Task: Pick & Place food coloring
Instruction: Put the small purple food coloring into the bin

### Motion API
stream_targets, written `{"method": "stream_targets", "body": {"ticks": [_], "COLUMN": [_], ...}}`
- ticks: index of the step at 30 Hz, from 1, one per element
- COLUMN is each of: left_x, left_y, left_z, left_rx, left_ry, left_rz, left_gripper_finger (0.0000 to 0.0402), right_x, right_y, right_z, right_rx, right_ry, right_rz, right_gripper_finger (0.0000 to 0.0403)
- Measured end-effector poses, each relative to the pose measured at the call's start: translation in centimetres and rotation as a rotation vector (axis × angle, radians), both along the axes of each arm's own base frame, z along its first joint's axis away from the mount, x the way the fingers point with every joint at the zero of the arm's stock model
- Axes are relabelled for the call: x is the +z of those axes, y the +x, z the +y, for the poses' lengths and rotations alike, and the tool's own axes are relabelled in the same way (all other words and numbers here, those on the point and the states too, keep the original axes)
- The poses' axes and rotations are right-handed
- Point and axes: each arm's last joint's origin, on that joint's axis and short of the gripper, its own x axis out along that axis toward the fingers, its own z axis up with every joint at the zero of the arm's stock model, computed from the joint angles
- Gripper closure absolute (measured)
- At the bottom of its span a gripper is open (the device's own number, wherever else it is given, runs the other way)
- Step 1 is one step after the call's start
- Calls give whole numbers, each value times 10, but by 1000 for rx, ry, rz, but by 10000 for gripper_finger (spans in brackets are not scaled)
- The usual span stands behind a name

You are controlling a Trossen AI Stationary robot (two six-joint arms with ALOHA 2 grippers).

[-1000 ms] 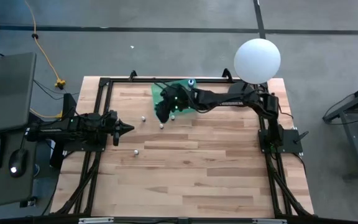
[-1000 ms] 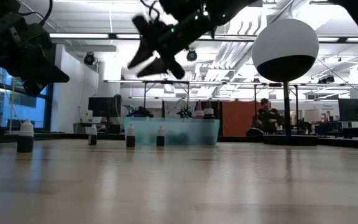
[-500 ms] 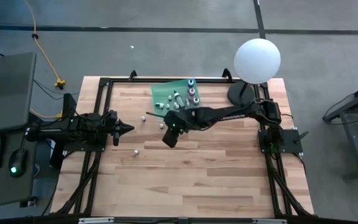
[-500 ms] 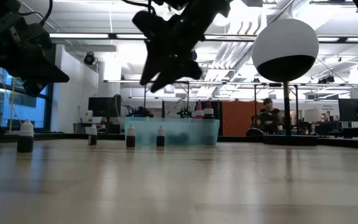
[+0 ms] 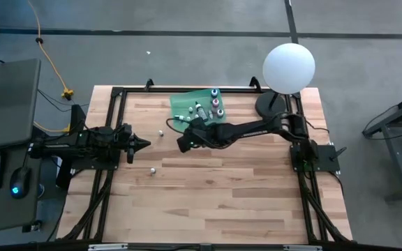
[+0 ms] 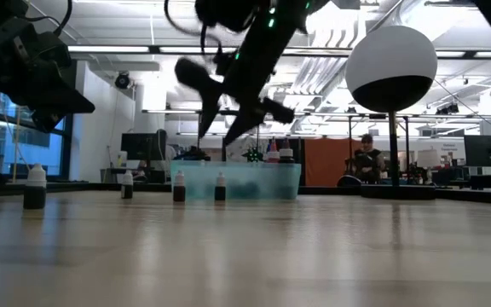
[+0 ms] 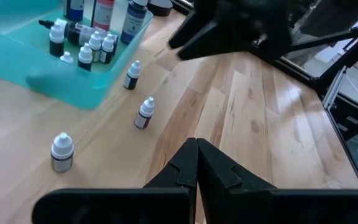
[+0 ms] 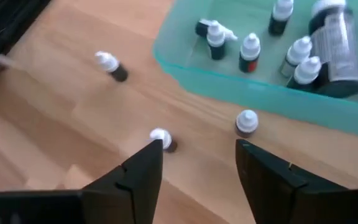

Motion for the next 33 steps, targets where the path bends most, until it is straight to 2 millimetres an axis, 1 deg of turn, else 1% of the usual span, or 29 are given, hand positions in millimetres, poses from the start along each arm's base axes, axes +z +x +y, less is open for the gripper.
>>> {"method": "stream_targets", "body": {"ticks": [3,7,11,17,24,33], "left_x": [0,0,0,0,0,0], "left_y": [0,0,0,0,0,0], "left_z": [0,0,0,0,0,0], "left_rx": [0,0,0,1,1,1], "left_ry": [0,0,0,0,0,0], "left_rz": [-1,0,0,0,0,0], "left_gripper_finger": [401,401,401,401,401,401], "right_x": [-16,-27,-38,-46,-54,-63], "right_y": [5,9,7,9,10,13], "right_z": [-6,-9,-13,-23,-33,-39], "right_rx": [-37,-58,-112,-151,-149,-151], "right_ry": [20,24,20,11,23,48], "right_rz": [0,-2,39,41,56,50], "right_gripper_finger": [199,188,185,184,185,189]}}
